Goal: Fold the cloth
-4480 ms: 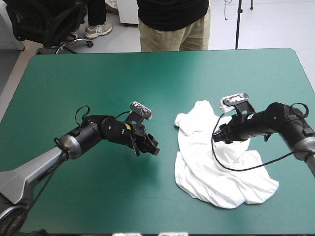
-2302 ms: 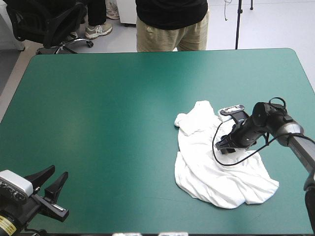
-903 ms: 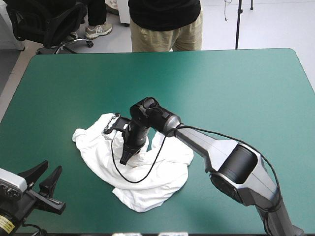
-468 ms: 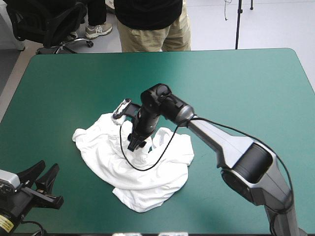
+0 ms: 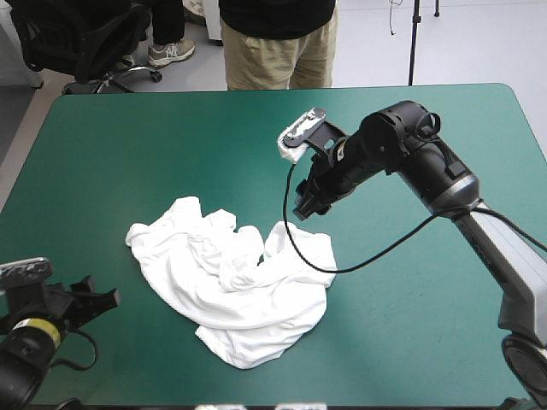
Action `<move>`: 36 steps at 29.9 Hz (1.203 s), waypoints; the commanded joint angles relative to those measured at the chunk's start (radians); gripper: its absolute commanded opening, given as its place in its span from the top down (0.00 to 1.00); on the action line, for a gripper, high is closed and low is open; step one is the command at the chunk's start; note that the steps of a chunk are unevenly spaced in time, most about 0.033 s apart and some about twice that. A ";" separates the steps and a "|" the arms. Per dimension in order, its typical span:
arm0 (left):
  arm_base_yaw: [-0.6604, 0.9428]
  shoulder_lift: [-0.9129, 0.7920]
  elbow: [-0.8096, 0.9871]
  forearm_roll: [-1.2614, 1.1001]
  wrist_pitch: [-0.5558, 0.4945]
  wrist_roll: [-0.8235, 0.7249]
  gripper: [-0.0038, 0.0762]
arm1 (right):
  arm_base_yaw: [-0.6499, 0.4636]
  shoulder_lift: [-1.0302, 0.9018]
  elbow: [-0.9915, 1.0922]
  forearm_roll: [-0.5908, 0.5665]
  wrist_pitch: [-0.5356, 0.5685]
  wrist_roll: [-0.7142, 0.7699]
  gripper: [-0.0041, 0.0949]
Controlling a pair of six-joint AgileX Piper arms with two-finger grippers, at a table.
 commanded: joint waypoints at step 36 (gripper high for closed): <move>0.567 1.186 -0.798 -0.682 0.075 1.068 0.52 | -0.006 -0.130 0.077 -0.058 -0.007 -0.002 0.38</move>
